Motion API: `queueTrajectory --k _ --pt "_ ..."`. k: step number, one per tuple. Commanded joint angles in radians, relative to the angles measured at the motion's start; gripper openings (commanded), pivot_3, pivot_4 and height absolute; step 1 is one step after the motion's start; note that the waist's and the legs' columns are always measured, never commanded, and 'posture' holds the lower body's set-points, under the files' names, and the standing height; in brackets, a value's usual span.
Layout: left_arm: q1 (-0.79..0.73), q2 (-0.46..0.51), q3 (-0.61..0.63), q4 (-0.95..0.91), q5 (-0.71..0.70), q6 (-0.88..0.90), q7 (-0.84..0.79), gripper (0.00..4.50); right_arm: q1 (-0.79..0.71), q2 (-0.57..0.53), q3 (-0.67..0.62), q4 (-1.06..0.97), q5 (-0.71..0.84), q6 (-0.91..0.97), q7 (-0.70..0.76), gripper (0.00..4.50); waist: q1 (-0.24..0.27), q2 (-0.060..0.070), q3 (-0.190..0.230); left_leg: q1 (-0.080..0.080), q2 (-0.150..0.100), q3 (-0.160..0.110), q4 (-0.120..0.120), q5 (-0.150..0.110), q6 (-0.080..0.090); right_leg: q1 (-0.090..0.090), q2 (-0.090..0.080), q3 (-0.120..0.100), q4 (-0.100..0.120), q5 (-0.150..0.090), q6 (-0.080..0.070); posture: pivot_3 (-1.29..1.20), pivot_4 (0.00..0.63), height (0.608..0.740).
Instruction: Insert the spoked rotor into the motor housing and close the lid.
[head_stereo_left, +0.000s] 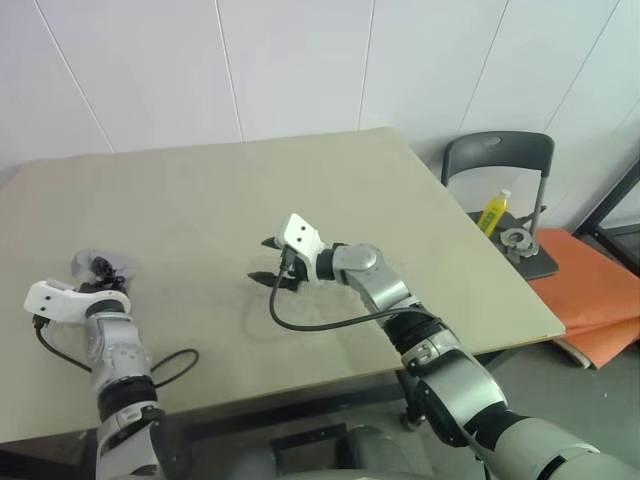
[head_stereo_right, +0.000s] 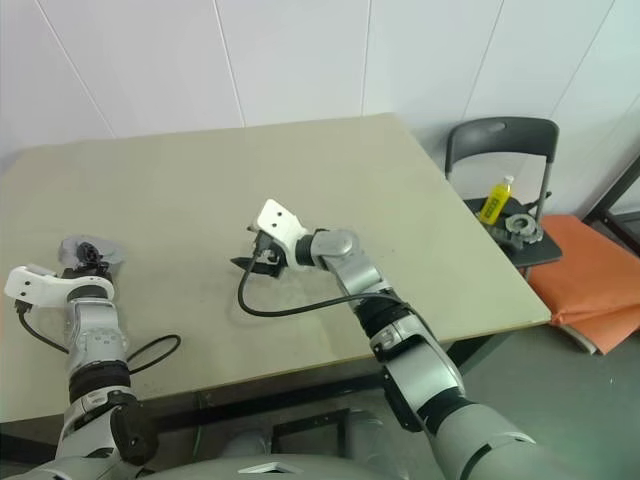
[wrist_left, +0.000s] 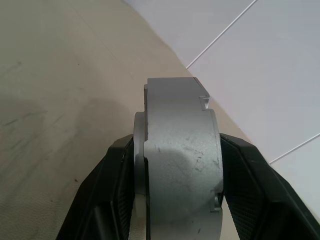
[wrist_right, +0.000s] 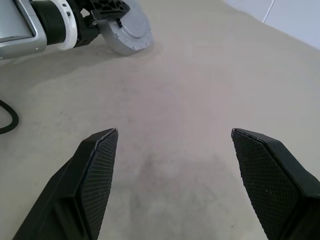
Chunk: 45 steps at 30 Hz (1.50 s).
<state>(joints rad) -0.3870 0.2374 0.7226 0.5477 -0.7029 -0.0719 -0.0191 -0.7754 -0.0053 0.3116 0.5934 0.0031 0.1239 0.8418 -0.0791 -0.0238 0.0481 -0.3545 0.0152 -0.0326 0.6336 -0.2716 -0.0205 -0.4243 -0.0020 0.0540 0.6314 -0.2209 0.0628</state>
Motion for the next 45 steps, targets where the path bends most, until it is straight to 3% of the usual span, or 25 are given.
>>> queueTrajectory --k 1,6,11,17,23,27,30,35,40,45 --pt "0.006 0.024 0.001 -0.003 0.032 -0.005 0.038 2.91 -0.013 0.004 -0.005 -0.031 0.005 -0.004 -0.001 3.86 0.0 0.0 0.0 0.0 0.0 0.0 0.0 0.0 0.0 0.0 0.0 0.0 0.0 0.001 -0.001 0.0 0.0 0.74" --pt "0.024 0.003 0.005 -0.05 0.048 0.049 0.173 4.45 -0.019 0.007 -0.007 -0.021 0.002 -0.005 -0.01 3.86 0.01 0.0 0.0 -0.001 0.001 0.0 0.0 0.0 0.0 0.0 0.001 0.0 0.0 0.001 -0.002 0.0 0.0 0.74" --pt "0.057 -0.033 -0.012 -0.155 0.03 0.268 0.377 4.48 -0.018 0.011 -0.006 -0.015 -0.002 -0.006 -0.019 3.86 0.007 0.0 -0.001 0.0 0.001 0.001 0.0 0.0 0.0 0.0 0.001 0.002 0.0 0.001 -0.002 0.0 0.0 0.74" --pt "0.109 -0.089 -0.056 -0.441 -0.085 0.659 0.552 4.48 -0.016 0.01 -0.009 -0.01 -0.005 -0.001 -0.029 3.86 0.012 0.002 -0.002 0.0 0.0 0.001 0.0 0.0 0.0 0.0 0.0 0.002 0.0 0.002 -0.002 0.0 0.0 0.74" --pt "0.159 -0.04 -0.15 -0.676 -0.184 0.962 0.499 4.48 -0.025 0.014 -0.017 0.004 -0.005 0.006 -0.046 3.86 0.02 0.003 -0.002 0.0 -0.002 0.0 0.005 0.0 0.0 0.004 -0.003 0.0 0.0 0.001 -0.002 0.0 0.0 0.74" --pt "0.153 0.011 -0.169 -0.743 -0.183 1.052 0.485 4.48 -0.027 0.019 -0.016 0.018 -0.006 0.002 -0.054 3.86 0.015 0.004 -0.002 -0.001 -0.002 -0.001 0.01 0.0 0.0 0.006 -0.002 -0.001 0.0 -0.002 -0.002 0.0 0.0 0.74" --pt "0.153 0.122 -0.306 -0.782 -0.102 1.022 0.297 4.48 -0.031 0.03 -0.022 0.024 -0.004 -0.005 -0.074 3.86 0.007 0.003 -0.001 0.0 -0.002 -0.003 0.012 0.0 0.0 0.008 -0.002 -0.001 0.0 -0.002 -0.002 0.0 0.0 0.74" --pt "0.193 0.243 -0.497 -0.754 0.103 0.733 -0.046 4.48 -0.051 0.043 -0.058 0.066 -0.009 -0.045 -0.17 3.86 0.007 0.007 0.001 0.0 -0.002 -0.002 0.011 0.0 -0.001 0.006 -0.001 -0.001 0.0 -0.002 -0.003 0.0 0.0 0.74" --pt "0.214 0.271 -0.61 -0.644 0.255 0.459 -0.301 4.48 -0.062 0.048 -0.081 0.116 -0.026 -0.069 -0.267 3.86 0.007 0.007 0.001 -0.002 -0.001 -0.001 0.009 0.0 -0.001 0.003 -0.001 0.001 -0.001 -0.002 -0.004 0.0 0.0 0.74" --pt "0.203 0.26 -0.612 -0.536 0.294 0.308 -0.455 4.5 -0.062 0.031 -0.137 0.125 0.0 -0.048 -0.321 4.02 0.007 0.007 0.001 -0.004 -0.001 0.0 0.008 0.0 -0.001 0.001 -0.001 0.002 -0.001 -0.002 -0.004 0.0 0.0 0.74"
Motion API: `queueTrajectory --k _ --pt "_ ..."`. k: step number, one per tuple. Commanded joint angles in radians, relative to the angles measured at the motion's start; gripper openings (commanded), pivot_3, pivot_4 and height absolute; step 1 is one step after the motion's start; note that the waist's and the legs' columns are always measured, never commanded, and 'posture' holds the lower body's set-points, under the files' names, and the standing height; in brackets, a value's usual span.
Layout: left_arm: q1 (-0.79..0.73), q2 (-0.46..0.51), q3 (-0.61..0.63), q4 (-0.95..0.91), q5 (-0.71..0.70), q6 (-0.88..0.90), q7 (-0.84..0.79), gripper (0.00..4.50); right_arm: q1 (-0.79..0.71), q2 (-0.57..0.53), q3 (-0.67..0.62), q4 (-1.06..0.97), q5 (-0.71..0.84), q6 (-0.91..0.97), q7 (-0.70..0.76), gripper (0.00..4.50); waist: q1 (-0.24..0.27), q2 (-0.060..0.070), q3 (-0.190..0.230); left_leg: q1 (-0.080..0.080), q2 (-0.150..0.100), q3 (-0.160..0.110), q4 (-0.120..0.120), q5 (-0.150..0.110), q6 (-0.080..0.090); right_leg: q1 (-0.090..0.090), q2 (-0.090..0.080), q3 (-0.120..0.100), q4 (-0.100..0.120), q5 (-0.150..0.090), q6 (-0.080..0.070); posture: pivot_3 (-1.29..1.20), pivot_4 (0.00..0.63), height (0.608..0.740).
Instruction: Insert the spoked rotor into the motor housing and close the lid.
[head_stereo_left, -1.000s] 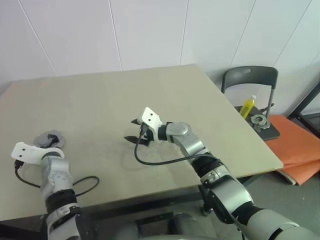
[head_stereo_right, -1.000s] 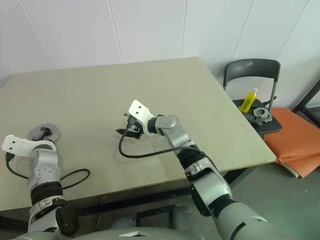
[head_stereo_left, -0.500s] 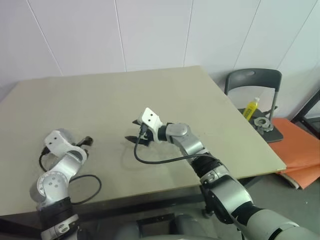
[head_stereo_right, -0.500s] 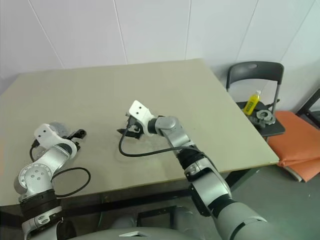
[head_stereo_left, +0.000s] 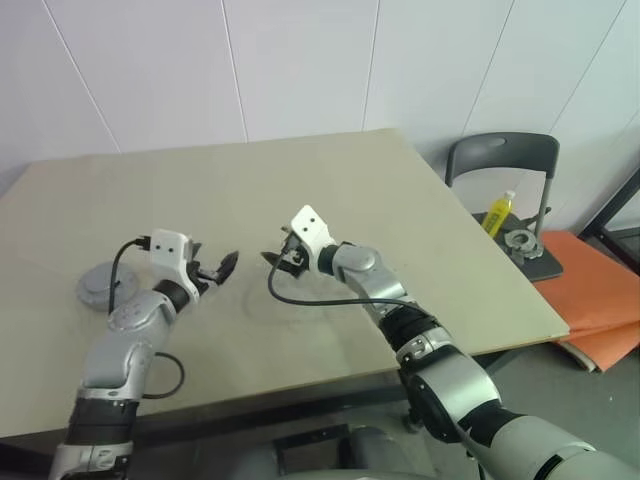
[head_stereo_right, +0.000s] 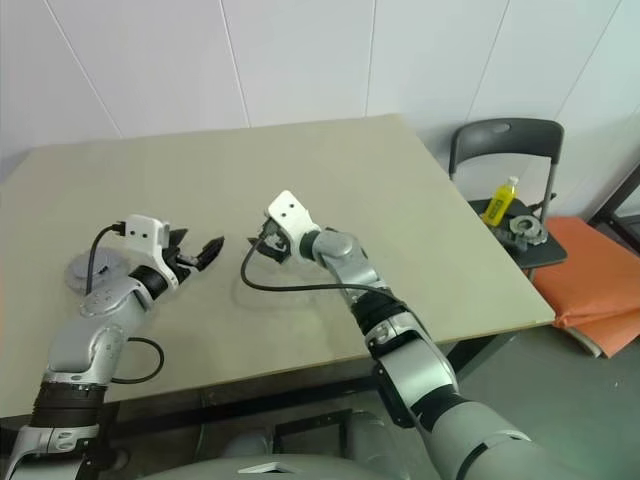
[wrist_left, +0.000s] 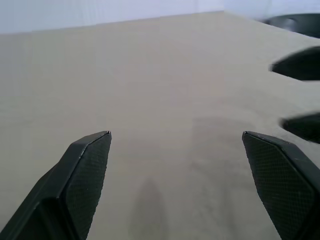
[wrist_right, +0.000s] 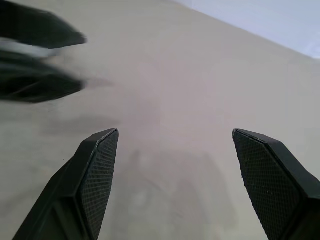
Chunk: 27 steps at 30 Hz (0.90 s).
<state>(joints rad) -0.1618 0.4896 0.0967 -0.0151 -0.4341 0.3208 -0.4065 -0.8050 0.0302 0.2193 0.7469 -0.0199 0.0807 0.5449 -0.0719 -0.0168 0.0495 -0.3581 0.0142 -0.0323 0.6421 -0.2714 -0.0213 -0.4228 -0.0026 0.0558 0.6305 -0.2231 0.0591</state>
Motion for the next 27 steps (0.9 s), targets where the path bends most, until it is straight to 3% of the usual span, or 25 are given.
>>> queueTrajectory --k 1,3,15,27 --pt "-0.028 0.002 0.02 0.042 0.022 -0.102 -0.088 4.5 -0.021 -0.014 -0.055 -0.046 0.036 0.007 -0.014 4.2 0.0 0.0 0.0 0.0 0.0 0.0 0.0 0.0 0.0 0.0 0.0 0.0 0.0 0.0 0.0 0.0 0.0 0.74" --pt "-0.037 -0.002 0.018 0.07 0.027 -0.128 -0.126 4.5 0.008 -0.038 -0.059 -0.087 0.042 0.024 0.014 4.47 0.001 0.0 0.0 0.0 0.0 0.0 0.0 0.0 0.0 0.0 0.0 0.0 0.0 0.0 0.0 0.0 0.0 0.74" --pt "-0.022 -0.014 0.007 0.072 0.044 -0.156 -0.256 4.5 0.16 -0.118 -0.018 -0.333 0.076 0.194 0.173 4.47 0.0 0.0 0.0 0.002 0.002 0.001 0.0 0.0 0.001 0.0 0.003 0.002 0.001 0.0 0.001 0.0 0.0 0.74" --pt "-0.006 -0.009 0.034 0.085 0.066 -0.224 -0.298 4.5 0.212 -0.164 -0.022 -0.424 0.083 0.156 0.193 4.47 0.001 0.0 0.0 0.001 0.002 0.001 0.001 0.0 0.001 0.0 0.003 0.002 0.001 0.0 0.001 0.0 0.0 0.74"
